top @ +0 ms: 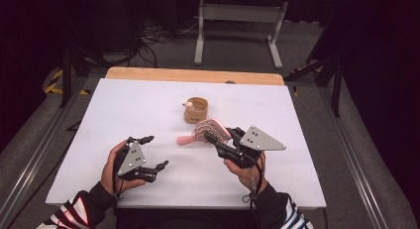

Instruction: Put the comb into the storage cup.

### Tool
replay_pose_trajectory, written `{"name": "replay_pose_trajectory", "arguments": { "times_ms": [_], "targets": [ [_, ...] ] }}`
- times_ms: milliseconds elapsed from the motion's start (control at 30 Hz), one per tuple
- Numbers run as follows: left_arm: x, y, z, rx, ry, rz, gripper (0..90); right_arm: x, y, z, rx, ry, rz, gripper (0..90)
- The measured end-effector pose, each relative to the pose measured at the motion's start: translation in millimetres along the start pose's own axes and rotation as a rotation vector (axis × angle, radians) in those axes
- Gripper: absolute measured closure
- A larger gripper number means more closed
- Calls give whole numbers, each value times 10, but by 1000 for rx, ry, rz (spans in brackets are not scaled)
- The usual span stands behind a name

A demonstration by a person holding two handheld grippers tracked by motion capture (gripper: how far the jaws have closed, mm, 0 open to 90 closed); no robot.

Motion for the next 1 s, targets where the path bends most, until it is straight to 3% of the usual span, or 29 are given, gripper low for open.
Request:
{"name": "replay_pose_trajectory", "arguments": {
  "times_ms": [67,300,533,600,667,800,1000],
  "targets": [
    [-23,28,-26,8,-8,-16,128,14,20,18,-3,0,7,624],
    [-103,164,-97,16,1,1,128,75,103,117,-36,-1,32,624],
    [-217,298,-164,41,34,5,112,108,163,235,-74,-10,45,623],
    [-280,343,-196,52,61,12,105,124,183,262,-84,-11,52,623],
    [-301,361,-199,60,48,2,95,139,206,287,-96,-13,55,623],
    [-352,427,-228,60,76,18,86,177,260,344,-117,-17,72,623],
    [-459,464,-252,76,83,-9,83,238,331,436,-151,-16,95,623]
  ]
}}
Point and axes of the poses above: each handheld gripper's, and its own axes: y roughly backward along the jaws, x roughly out of its top, z roughly to its right, the point moved 4 cm from there along -y, roughly forward along the jaws, and after that the axes turned 4 degrees about -x, right-handed, at the moved point
